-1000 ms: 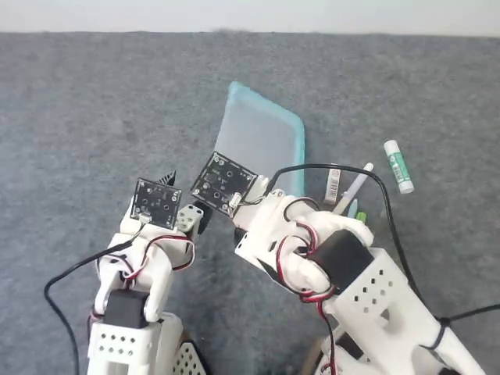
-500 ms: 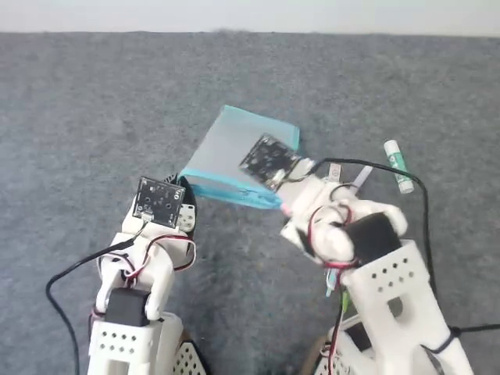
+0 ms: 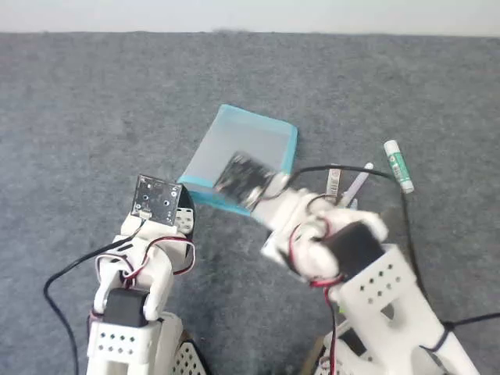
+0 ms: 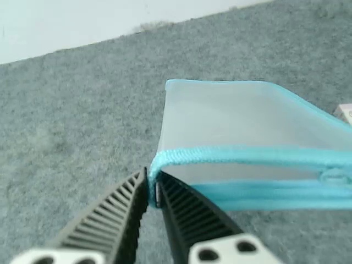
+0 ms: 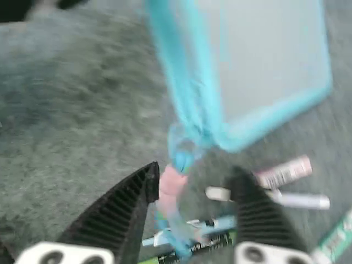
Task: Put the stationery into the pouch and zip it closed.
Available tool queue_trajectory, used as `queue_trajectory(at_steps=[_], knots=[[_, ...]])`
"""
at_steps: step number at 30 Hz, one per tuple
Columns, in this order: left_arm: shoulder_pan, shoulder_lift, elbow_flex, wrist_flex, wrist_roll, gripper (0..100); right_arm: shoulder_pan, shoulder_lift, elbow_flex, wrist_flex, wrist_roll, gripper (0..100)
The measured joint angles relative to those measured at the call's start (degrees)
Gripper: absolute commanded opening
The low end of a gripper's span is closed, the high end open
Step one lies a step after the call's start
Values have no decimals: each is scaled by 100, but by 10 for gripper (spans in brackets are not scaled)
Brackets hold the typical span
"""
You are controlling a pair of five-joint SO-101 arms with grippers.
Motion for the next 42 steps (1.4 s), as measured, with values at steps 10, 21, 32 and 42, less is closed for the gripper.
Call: queue_trajectory(at_steps=[10, 21, 32, 42], knots=[[0, 0, -800, 659, -176, 10, -738, 0, 1363, -1547, 211, 388], [193, 0, -1029, 967, -237, 10, -255, 0, 1477, -2725, -35, 388], [325, 0, -1029, 1037, -237, 10, -281, 1240, 1495, -3543, -53, 258], [431, -70, -1046, 1037, -246, 11, -220, 1512, 1196, -3464, -369, 7]])
